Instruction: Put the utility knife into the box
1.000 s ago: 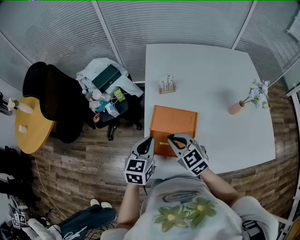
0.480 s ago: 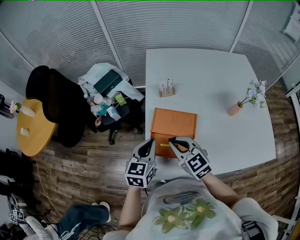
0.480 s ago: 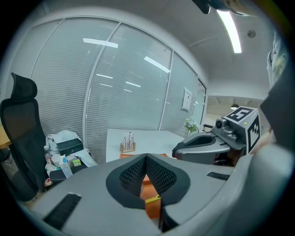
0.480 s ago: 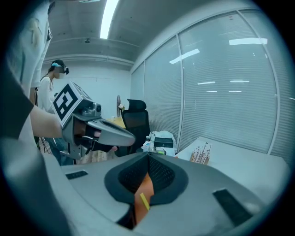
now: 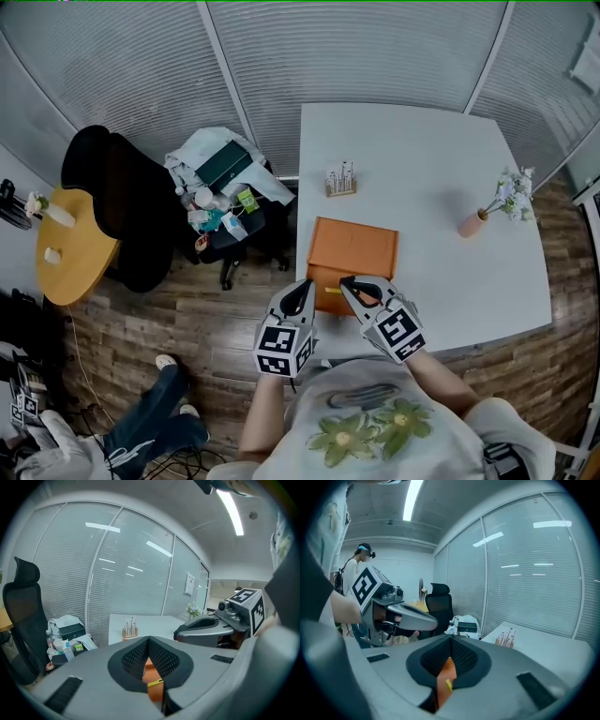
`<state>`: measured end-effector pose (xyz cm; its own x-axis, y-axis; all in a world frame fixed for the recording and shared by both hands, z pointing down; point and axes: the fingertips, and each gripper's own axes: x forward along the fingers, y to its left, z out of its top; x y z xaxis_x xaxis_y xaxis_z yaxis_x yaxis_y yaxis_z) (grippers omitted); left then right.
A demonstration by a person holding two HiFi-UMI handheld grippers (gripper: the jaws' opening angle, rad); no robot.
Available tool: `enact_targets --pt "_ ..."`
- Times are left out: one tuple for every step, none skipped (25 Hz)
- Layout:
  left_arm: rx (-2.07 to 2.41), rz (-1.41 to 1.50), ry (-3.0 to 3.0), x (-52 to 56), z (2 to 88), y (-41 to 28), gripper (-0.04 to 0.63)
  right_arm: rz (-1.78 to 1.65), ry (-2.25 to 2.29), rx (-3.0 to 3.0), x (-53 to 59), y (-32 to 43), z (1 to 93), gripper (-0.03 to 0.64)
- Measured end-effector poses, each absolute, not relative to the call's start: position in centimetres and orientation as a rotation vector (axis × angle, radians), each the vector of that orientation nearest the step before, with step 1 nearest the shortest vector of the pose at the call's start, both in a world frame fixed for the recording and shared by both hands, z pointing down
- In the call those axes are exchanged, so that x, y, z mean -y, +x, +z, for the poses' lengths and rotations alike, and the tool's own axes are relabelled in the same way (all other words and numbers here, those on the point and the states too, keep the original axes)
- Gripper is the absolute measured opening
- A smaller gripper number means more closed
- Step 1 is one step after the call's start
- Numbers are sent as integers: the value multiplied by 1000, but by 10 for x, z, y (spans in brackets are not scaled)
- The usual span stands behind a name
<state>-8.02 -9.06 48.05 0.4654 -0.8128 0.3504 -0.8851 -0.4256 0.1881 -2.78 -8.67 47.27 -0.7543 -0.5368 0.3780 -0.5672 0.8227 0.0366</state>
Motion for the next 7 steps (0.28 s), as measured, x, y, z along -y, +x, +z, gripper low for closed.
enact_targets --pt "1436 292 2374 90 480 -81 0 111 829 2630 86 -28 472 3" --pt "1437 292 2374 89 480 -81 0 109 829 2630 85 -29 471 3" --pt "1437 291 2373 88 480 -81 0 109 829 2629 84 -29 471 3" --pt "1437 289 2372 86 480 -82 0 109 829 2628 82 -29 472 3" --pt "1437 288 2371 84 481 -82 0 109 830 2626 80 -29 472 3" --pt "1437 287 2371 83 481 -83 0 109 830 2625 78 -29 473 3" --pt "1438 286 2370 81 481 -83 0 109 831 2623 76 -29 473 3"
